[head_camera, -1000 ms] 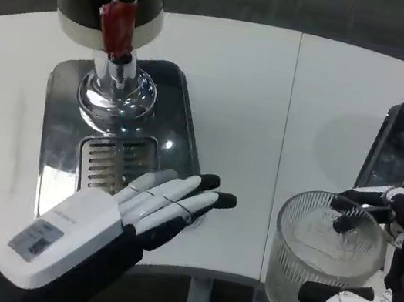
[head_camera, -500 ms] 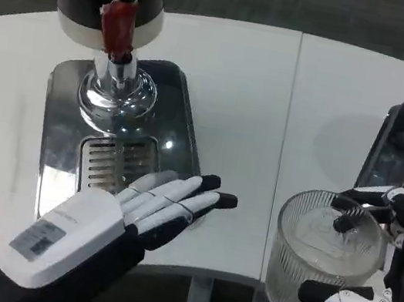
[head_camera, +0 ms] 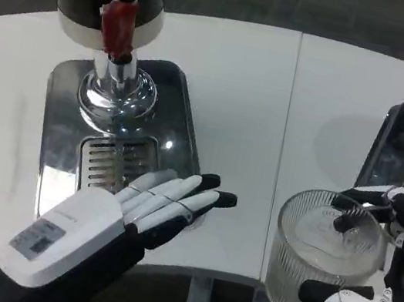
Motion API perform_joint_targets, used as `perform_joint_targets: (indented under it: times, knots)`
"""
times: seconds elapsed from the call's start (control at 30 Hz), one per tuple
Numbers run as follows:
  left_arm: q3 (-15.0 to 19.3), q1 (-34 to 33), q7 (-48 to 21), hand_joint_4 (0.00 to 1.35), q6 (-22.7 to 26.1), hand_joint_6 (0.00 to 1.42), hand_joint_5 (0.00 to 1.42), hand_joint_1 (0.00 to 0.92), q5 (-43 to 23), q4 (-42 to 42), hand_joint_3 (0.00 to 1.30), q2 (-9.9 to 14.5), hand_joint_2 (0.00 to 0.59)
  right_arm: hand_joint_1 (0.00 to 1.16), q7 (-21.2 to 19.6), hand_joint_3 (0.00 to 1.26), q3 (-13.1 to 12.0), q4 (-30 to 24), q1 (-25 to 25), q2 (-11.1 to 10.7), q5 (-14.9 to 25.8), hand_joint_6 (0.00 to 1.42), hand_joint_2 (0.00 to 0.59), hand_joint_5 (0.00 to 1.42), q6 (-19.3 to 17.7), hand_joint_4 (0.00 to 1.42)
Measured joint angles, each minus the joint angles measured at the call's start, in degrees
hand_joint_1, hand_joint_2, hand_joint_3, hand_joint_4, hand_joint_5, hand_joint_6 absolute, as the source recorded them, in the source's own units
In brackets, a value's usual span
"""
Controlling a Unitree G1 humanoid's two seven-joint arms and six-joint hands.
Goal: Grasp the cup under the faucet to collect the drink, then remove the cup.
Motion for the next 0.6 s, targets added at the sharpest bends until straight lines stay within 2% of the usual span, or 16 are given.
perform_joint_targets:
  times: [0.6]
  knots:
    - [0.25,0.34,0.00,0.00,0.00,0.00,0.05,0.000,-0.01,-0.45,0.12,0.00,0.037,0.79,0.00,0.88,-0.12,-0.39,0.32,0.12,0.03,1.34,0.126,1.25,-0.17,1.01]
